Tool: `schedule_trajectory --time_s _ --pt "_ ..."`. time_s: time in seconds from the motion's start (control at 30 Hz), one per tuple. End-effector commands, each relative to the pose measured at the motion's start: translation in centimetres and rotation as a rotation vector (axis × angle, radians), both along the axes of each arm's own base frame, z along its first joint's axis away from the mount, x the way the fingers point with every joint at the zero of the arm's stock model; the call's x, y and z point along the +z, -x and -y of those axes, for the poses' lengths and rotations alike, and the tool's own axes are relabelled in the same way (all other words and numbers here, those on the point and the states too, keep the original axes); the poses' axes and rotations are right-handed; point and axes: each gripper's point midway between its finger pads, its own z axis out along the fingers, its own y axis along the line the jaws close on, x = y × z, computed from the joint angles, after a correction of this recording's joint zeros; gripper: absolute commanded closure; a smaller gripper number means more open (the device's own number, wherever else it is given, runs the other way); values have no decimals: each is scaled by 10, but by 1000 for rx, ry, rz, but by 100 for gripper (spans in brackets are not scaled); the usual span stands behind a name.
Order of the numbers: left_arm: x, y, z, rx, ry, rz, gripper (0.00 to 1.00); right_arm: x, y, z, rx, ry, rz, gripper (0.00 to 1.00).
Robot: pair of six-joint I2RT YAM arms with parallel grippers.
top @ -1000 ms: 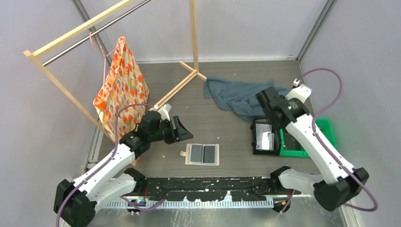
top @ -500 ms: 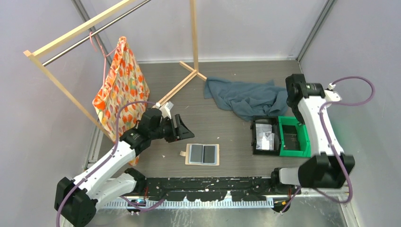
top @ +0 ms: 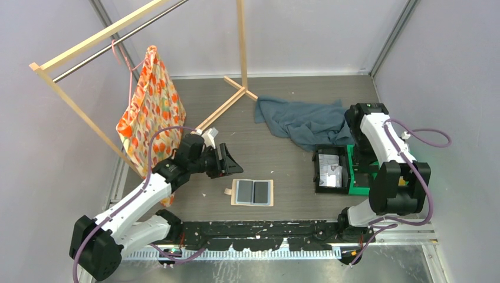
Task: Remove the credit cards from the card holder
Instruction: Place the credit card in the storage box.
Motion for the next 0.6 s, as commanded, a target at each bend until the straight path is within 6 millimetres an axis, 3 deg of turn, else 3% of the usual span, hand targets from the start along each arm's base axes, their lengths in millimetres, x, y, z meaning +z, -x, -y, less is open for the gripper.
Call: schedule_trajectory --time_s 0.0,0.57 --pt "13 -2 4 -19 31 26 41 -11 18 -16 -162 -63 -3 99" --pt "12 2 1 -15 26 25 41 -58 22 -19 -177 -100 -162 99"
